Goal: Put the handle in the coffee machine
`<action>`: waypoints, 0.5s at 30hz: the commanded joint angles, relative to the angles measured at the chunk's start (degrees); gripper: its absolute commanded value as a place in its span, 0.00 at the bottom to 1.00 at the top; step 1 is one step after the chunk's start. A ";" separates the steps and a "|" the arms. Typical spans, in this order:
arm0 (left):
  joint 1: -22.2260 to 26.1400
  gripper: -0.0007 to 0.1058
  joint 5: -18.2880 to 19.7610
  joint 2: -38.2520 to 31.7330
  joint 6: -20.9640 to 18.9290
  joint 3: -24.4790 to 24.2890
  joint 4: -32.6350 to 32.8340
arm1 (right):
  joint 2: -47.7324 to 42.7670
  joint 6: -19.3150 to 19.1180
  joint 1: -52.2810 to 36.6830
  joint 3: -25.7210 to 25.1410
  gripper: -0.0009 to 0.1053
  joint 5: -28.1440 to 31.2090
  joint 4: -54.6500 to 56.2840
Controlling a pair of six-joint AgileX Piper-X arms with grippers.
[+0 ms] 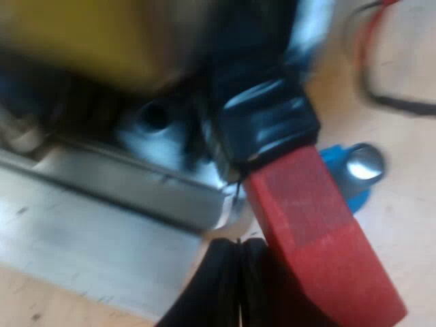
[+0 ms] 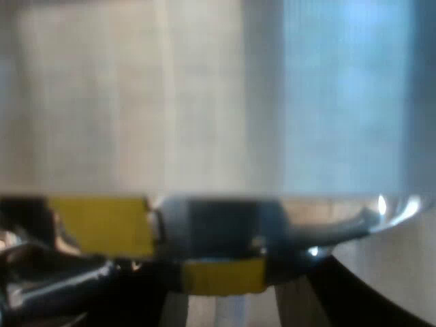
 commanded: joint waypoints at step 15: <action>-8.04 0.01 5.99 -1.50 -13.44 0.22 4.53 | -2.89 -0.46 0.15 -1.78 0.32 0.87 -5.27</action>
